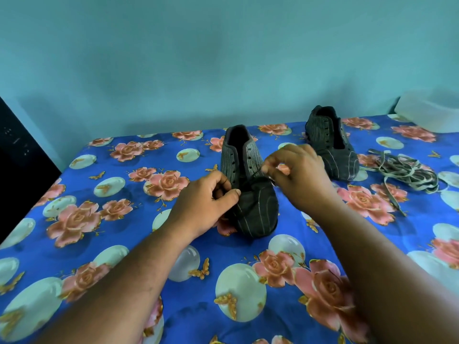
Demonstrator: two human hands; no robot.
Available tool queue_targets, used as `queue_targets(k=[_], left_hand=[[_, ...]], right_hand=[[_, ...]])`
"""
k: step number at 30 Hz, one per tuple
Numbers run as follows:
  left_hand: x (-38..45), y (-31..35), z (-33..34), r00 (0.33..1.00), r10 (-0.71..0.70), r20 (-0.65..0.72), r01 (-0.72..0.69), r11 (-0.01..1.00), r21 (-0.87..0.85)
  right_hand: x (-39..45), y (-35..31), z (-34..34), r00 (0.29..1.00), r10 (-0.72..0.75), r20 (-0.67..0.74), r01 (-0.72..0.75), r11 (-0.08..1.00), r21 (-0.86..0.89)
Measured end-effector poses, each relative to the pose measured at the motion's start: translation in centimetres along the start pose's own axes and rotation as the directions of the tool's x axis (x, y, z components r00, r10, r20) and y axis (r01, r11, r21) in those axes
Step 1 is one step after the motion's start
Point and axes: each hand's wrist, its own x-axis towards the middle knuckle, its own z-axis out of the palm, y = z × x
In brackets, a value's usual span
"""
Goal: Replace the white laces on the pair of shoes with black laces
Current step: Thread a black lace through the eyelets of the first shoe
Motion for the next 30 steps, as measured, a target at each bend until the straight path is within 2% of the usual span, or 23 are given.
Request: queue_targets(k=[3, 5, 8, 10, 14, 18, 22, 25, 27, 30], left_hand=[[0.0, 0.0, 0.0, 1.0, 0.013, 0.002, -0.013, 1.0, 0.008], [-0.1, 0.0, 0.1, 1.0, 0.031, -0.003, -0.031, 0.999, 0.012], [-0.1, 0.1, 0.1, 1.0, 0.026, 0.008, -0.026, 1.0, 0.005], [-0.2, 0.0, 0.0, 1.0, 0.001, 0.029, -0.001, 1.0, -0.008], [-0.2, -0.1, 0.1, 1.0, 0.002, 0.027, -0.005, 0.994, 0.108], [-0.2, -0.2, 0.3, 1.0, -0.007, 0.011, 0.006, 0.997, 0.082], [-0.2, -0.3, 0.4, 1.0, 0.004, 0.016, -0.005, 0.997, 0.08], [-0.3, -0.3, 0.2, 1.0, 0.0, 0.015, -0.002, 0.996, 0.092], [-0.3, -0.2, 0.2, 0.999, 0.03, -0.011, -0.029, 0.99, 0.138], [-0.2, 0.0, 0.2, 0.983, 0.157, -0.097, -0.134, 0.968, 0.213]], right_hand=[[0.9, 1.9, -1.7, 0.955, 0.174, -0.239, -0.15, 0.982, 0.113], [1.0, 3.2, -2.8, 0.905, 0.247, -0.345, -0.25, 0.967, 0.037], [0.7, 3.7, -3.1, 0.885, 0.309, -0.348, -0.355, 0.932, -0.074], [0.6, 3.0, -2.5, 0.897, 0.293, -0.332, -0.335, 0.939, -0.076], [0.7, 1.6, -1.7, 0.919, 0.21, -0.333, -0.243, 0.968, -0.06], [1.0, 3.8, -3.8, 0.827, 0.339, -0.449, -0.372, 0.928, 0.014], [0.8, 4.3, -3.9, 0.808, 0.43, -0.403, -0.483, 0.875, -0.033], [0.6, 3.0, -2.5, 0.866, 0.363, -0.344, -0.412, 0.907, -0.08], [0.6, 2.2, -1.9, 0.936, 0.226, -0.27, -0.256, 0.964, -0.079], [0.4, 1.3, -1.2, 0.998, 0.021, -0.057, -0.021, 1.0, -0.01]])
